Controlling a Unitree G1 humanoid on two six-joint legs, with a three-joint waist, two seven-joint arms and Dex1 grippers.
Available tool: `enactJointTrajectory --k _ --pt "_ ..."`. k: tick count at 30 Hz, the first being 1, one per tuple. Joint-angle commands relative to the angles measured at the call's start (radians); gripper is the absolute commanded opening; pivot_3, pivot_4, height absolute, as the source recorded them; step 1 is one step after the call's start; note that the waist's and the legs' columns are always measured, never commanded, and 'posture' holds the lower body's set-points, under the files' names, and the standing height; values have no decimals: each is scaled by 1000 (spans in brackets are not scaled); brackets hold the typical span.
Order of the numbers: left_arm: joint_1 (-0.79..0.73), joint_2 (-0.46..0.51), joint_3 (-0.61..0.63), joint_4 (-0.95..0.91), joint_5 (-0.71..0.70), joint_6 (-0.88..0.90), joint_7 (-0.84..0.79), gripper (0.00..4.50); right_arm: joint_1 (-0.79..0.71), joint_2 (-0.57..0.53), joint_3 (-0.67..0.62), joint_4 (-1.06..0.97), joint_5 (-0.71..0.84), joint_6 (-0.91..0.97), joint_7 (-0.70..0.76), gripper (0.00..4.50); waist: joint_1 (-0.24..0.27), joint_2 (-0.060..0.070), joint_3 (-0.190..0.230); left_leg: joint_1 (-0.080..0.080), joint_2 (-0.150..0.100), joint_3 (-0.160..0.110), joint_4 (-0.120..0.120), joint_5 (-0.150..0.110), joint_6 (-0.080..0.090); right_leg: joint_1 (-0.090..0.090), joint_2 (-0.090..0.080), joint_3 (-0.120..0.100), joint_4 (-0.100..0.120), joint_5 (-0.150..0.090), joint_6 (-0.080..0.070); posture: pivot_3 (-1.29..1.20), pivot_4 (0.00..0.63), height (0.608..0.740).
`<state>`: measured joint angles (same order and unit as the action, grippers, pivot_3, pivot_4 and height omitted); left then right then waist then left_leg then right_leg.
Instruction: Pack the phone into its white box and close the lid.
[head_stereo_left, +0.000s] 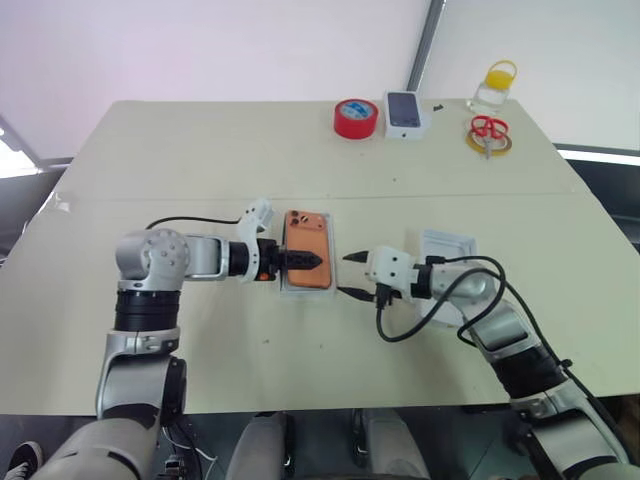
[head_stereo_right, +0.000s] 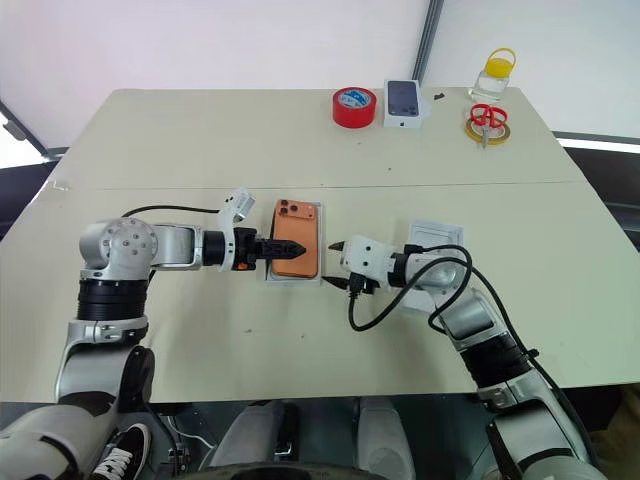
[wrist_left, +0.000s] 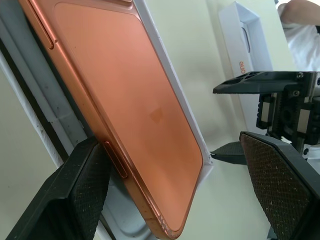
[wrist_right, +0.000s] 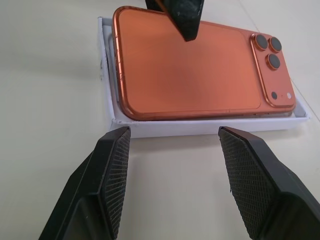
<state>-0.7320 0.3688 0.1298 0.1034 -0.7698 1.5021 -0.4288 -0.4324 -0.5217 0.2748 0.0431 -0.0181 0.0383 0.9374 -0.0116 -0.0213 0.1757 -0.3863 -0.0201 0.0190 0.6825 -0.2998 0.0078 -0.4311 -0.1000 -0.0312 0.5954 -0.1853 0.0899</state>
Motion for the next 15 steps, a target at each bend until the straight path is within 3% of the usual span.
enactJointTrajectory --k 1,12,15 --pt "-11 65 0 -15 34 -2 -6 4152 -9 3 -6 -11 3 -21 -6 2949 -2 0 0 0 0 0 0 0 0 0 0 0 0 0 0 0 150 740" --pt "-45 153 44 -52 -1 33 -56 4152 -14 2 -7 0 -2 -27 -6 2949 -1 0 0 1 1 0 -1 0 -1 0 2 0 0 0 0 0 150 740" --pt "-40 153 64 -63 23 -35 -44 4152 -23 8 -11 11 -3 -25 -14 2949 1 0 0 0 1 0 -1 0 -1 0 1 0 0 0 0 0 150 740"
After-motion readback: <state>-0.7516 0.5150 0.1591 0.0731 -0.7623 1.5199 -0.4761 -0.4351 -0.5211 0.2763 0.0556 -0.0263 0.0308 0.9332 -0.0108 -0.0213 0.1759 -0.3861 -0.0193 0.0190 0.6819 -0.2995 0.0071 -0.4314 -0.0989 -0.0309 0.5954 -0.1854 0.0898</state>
